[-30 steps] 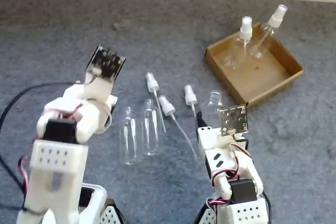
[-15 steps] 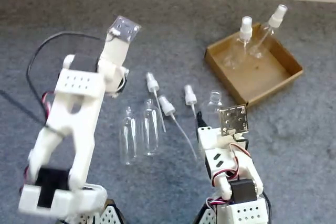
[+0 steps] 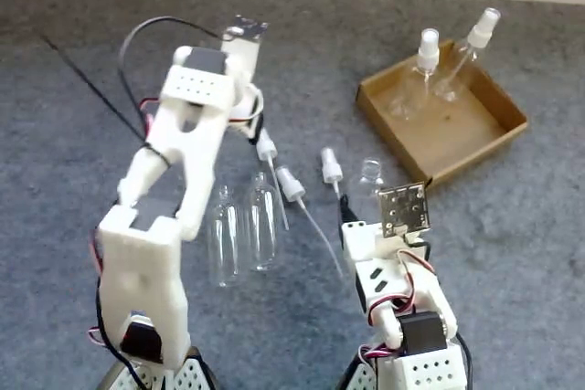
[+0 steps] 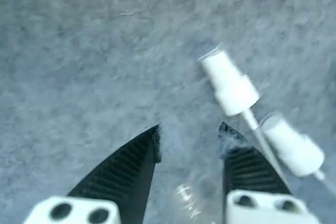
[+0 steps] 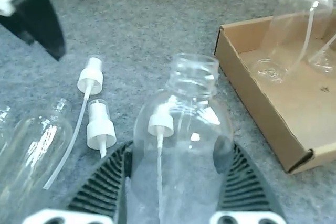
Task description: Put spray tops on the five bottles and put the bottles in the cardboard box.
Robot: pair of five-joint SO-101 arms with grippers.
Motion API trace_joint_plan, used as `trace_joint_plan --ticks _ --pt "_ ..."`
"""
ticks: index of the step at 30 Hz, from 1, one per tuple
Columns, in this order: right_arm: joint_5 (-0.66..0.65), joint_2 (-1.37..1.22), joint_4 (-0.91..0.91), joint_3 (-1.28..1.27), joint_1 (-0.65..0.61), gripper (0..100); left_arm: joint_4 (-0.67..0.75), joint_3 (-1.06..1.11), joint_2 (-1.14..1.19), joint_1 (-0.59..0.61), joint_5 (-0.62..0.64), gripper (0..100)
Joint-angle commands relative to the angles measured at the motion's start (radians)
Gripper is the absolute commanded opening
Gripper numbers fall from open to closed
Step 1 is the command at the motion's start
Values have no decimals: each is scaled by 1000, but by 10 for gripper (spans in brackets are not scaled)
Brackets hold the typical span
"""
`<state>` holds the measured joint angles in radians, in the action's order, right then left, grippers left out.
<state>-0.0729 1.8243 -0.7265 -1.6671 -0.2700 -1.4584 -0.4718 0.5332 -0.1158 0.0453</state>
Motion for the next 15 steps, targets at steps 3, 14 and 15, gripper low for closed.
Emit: trace_joint_plan --ticks 3,14,15 --pt "-9 15 30 -38 -12 88 -117 -328 185 -54 284 248" --pt "-11 15 30 -38 -12 88 -247 -599 430 -53 439 325" --pt "-11 15 30 -38 -12 88 -244 -604 449 -51 442 314"
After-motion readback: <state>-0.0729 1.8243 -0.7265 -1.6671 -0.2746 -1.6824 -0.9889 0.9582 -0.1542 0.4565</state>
